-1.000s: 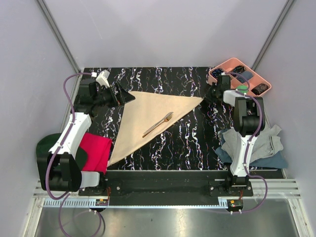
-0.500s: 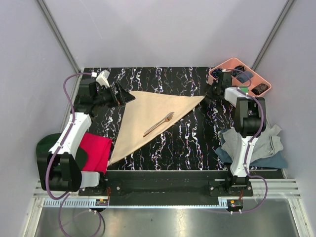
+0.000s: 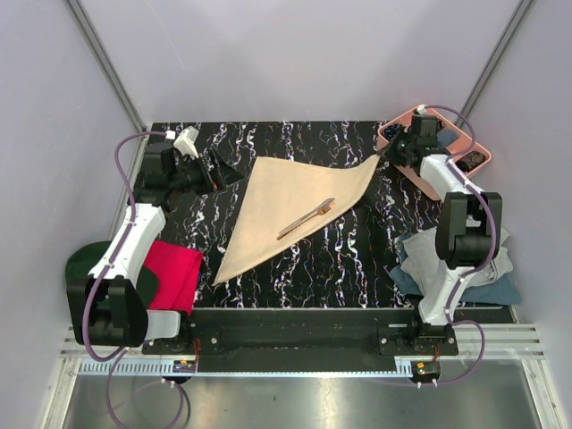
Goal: Fold the napkin, place the utensils inside, and roll it up
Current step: Fold the napkin
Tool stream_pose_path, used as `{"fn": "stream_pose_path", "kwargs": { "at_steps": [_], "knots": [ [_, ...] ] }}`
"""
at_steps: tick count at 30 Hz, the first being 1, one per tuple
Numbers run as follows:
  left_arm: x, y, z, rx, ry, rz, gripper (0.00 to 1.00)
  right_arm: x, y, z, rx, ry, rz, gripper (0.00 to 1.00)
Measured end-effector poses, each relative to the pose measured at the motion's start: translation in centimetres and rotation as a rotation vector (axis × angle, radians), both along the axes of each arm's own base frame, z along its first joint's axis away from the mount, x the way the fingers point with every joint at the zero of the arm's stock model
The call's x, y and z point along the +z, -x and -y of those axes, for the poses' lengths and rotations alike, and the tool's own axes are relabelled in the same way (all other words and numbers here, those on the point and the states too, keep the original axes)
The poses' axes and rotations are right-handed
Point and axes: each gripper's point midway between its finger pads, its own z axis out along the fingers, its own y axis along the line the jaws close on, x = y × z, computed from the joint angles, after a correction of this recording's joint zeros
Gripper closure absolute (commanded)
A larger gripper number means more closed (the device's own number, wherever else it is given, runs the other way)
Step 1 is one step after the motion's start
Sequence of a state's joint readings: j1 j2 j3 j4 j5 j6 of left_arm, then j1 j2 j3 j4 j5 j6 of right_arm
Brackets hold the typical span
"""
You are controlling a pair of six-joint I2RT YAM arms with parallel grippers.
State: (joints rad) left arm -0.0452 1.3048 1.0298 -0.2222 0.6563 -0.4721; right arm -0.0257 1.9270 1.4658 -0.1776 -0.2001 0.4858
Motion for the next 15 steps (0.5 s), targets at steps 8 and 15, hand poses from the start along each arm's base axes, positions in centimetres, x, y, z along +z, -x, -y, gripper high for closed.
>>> {"fn": "stream_pose_path", "kwargs": {
  "at_steps": [8,15],
  "knots": [
    [0.1,0.0,0.2,-0.007,0.002,0.007,0.02,2.1,4.9,-11.5,0.223,-0.019,0.046,1.0],
    [0.2,0.1,0.5,-0.016,0.003,0.007,0.02,-0.4,10.2,-18.1,0.345,-0.062,-0.023,1.0]
  ]
}}
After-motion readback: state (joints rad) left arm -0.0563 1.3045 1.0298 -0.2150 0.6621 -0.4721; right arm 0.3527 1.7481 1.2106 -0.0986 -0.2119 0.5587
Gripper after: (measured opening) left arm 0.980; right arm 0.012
